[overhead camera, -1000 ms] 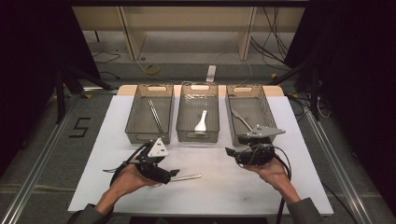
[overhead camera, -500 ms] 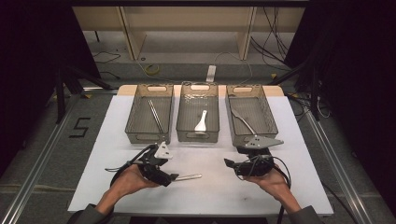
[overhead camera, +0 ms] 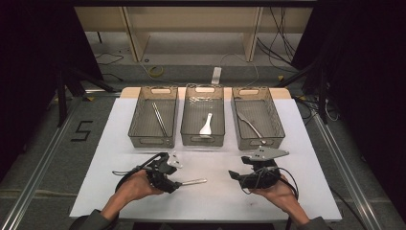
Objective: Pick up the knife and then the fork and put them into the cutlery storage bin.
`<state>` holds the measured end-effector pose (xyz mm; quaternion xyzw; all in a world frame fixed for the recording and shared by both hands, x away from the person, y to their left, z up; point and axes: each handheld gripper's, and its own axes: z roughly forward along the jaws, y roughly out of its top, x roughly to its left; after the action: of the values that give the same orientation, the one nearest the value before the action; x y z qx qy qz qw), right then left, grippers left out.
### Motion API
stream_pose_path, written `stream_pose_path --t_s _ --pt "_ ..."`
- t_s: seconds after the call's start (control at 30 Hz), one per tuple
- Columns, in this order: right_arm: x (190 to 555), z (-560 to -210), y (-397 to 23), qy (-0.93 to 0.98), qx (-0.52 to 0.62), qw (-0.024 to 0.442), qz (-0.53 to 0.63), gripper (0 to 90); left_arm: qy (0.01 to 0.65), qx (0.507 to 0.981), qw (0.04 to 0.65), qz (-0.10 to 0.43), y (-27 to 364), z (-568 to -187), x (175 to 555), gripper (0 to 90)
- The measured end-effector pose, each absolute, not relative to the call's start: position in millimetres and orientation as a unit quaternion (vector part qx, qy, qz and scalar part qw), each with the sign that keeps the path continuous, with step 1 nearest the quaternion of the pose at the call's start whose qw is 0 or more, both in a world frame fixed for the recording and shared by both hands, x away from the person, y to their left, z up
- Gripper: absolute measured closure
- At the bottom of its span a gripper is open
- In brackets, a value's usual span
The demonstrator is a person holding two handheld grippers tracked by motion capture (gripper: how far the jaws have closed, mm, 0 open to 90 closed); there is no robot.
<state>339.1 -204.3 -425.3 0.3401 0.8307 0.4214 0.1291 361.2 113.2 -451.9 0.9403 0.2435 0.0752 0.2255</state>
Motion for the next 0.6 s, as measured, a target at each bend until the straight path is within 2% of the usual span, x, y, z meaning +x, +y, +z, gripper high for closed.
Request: stream_pose_path --t_s 0.6 --pt "338.3 -429.1 -202.7 0.836 0.338 0.123 0.415 30.6 0.244 0.951 0.186 0.046 105.0 -460.6 365.8 67.5"
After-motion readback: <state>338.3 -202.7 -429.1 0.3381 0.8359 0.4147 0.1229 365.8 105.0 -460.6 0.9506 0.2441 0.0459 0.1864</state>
